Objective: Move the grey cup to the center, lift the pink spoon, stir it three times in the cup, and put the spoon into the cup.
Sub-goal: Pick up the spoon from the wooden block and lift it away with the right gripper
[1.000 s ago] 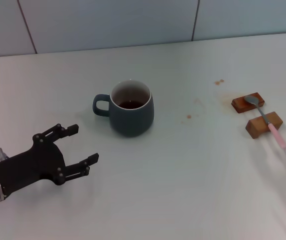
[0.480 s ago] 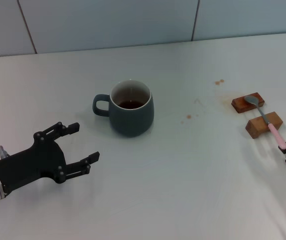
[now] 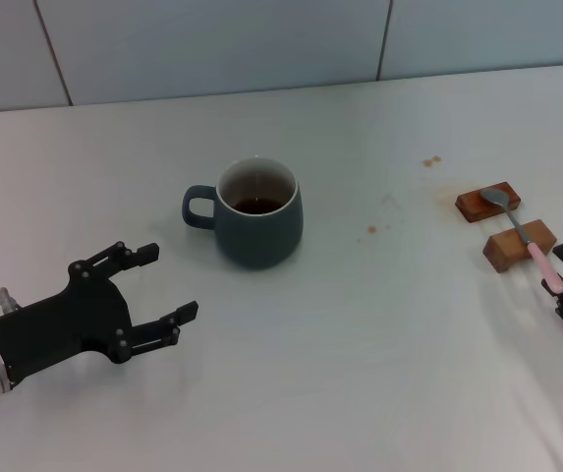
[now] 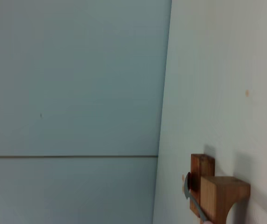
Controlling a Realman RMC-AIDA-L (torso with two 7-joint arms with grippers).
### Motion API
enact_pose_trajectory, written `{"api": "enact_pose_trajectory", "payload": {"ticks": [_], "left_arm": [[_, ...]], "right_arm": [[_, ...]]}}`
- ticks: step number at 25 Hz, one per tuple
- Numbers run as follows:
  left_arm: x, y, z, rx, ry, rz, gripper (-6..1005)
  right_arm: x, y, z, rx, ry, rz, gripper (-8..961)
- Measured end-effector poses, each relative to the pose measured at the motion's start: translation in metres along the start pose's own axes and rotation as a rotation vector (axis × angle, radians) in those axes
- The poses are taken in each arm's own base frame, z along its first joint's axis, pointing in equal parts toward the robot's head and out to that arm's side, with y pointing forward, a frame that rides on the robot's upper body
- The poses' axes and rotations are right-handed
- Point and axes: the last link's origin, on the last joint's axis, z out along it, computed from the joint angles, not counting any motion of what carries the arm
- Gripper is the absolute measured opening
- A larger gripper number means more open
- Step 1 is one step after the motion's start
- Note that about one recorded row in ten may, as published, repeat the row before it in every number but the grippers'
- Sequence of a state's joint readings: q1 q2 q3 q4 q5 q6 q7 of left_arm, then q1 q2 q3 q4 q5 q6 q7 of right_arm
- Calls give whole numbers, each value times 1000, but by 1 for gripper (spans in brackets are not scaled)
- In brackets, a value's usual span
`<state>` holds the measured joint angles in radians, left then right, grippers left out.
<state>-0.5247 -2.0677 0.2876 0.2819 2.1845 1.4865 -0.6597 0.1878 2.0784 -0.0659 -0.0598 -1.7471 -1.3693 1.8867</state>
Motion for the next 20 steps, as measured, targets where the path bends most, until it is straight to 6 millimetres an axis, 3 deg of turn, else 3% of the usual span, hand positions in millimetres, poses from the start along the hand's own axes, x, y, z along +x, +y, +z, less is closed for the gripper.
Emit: {"api": "enact_pose_trajectory", "payload": {"ticks": [3,7,16,20], "left_arm": [[0,0,1,-3,-1,2,857],[1,0,1,-5,0,3,857],[0,1,1,-10,-2,8,856],[-1,1,0,-10,-4,11,856]], "right_arm": [[1,0,3,2,15,1,721],[3,0,5,8,28,1,478],[5,-1,9,23,48,-6,416],[7,-2,7,28,48,-11,287]]}}
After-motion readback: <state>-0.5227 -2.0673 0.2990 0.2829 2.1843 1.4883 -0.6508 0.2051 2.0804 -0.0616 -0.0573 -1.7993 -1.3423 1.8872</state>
